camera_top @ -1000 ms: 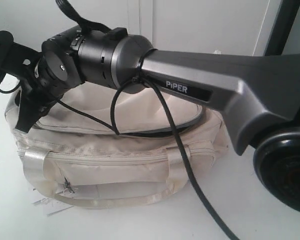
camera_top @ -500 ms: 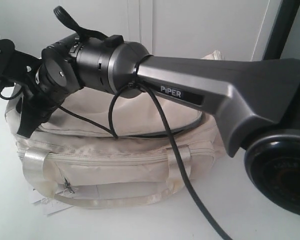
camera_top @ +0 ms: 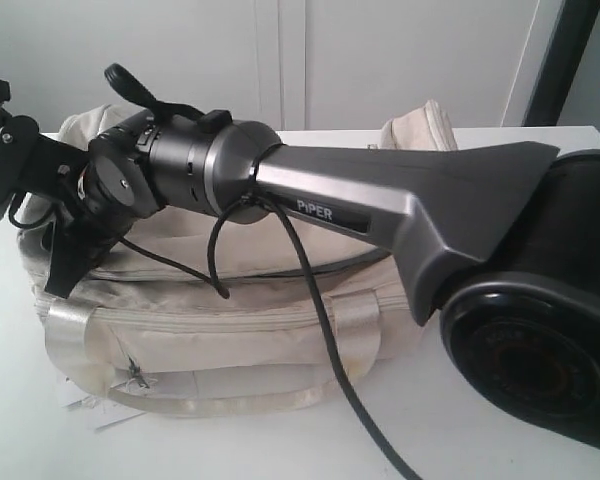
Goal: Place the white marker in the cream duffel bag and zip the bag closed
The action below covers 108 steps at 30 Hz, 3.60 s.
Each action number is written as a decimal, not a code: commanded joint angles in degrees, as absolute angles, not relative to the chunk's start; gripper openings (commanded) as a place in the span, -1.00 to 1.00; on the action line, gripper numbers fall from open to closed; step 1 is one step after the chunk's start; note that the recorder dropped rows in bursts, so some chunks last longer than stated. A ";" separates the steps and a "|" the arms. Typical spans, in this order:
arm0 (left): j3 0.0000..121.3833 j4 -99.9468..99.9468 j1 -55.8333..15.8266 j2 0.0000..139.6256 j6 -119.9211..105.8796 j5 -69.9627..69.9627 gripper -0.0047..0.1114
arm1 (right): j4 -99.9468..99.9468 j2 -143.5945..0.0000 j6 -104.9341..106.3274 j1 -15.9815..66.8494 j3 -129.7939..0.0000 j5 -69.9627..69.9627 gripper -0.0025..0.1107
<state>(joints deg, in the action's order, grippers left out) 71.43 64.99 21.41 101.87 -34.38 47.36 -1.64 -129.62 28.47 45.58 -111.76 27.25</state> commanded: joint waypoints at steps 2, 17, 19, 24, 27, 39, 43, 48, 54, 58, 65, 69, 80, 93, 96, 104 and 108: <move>71.28 69.44 21.65 102.01 -37.67 50.68 -0.81 | -2.21 -130.39 28.25 45.36 -111.86 23.59 -0.30; 71.28 69.34 21.65 102.10 -38.66 50.60 -0.92 | -3.64 -125.13 26.73 44.05 -111.86 34.28 -0.96; 71.28 69.34 21.65 102.10 -38.76 50.60 -0.92 | -3.64 -125.14 26.60 43.96 -111.86 34.05 -0.96; 71.28 69.34 21.65 102.10 -39.00 50.71 -0.92 | -2.35 -125.90 28.70 43.96 -111.86 28.94 -0.49; 71.28 69.34 21.65 102.10 -39.00 50.71 -0.92 | -2.35 -126.54 33.71 43.96 -111.86 27.78 -0.18; 71.28 70.17 21.65 102.10 -38.88 52.34 -0.92 | -9.47 -131.36 37.07 42.73 -111.86 22.62 -0.05; 71.28 70.17 21.65 102.10 -39.03 52.54 -0.92 | -9.47 -131.36 34.18 40.96 -111.97 22.07 -0.62; 71.28 70.17 21.65 102.10 -39.34 52.54 -0.92 | -4.69 -130.75 32.71 41.06 -111.97 22.65 -0.96; 71.28 70.17 21.65 102.10 -39.34 52.23 -0.92 | -4.56 -127.58 27.61 41.06 -111.97 26.72 -0.96; 71.28 70.17 21.65 102.10 -39.46 52.23 -0.92 | -4.22 -126.07 27.61 41.06 -111.97 30.47 -0.96; 71.28 70.17 21.65 102.10 -39.46 52.23 -0.92 | 1.11 -125.81 28.13 41.28 -111.97 29.57 -0.86; 71.28 70.17 21.65 102.10 -39.46 52.23 -0.92 | 1.11 -126.06 28.81 41.29 -111.97 27.76 -0.33; 71.28 70.17 21.65 102.10 -39.45 52.45 -0.92 | 1.68 -130.17 30.10 40.96 -112.17 21.72 0.22; 71.28 70.17 21.65 102.10 -40.10 52.69 -0.92 | 1.80 -133.83 31.20 40.44 -117.57 21.02 -0.89; 71.28 70.17 21.65 102.10 -40.57 52.69 -0.92 | 3.19 -133.05 31.10 40.54 -117.57 23.48 -0.96; 71.28 70.17 21.65 102.10 -40.57 52.69 -0.92 | 3.19 -128.71 25.90 40.54 -117.57 32.77 -0.96; 71.28 70.17 21.65 102.10 -40.57 52.69 -0.92 | 3.46 -127.71 23.86 40.54 -117.57 34.16 -0.96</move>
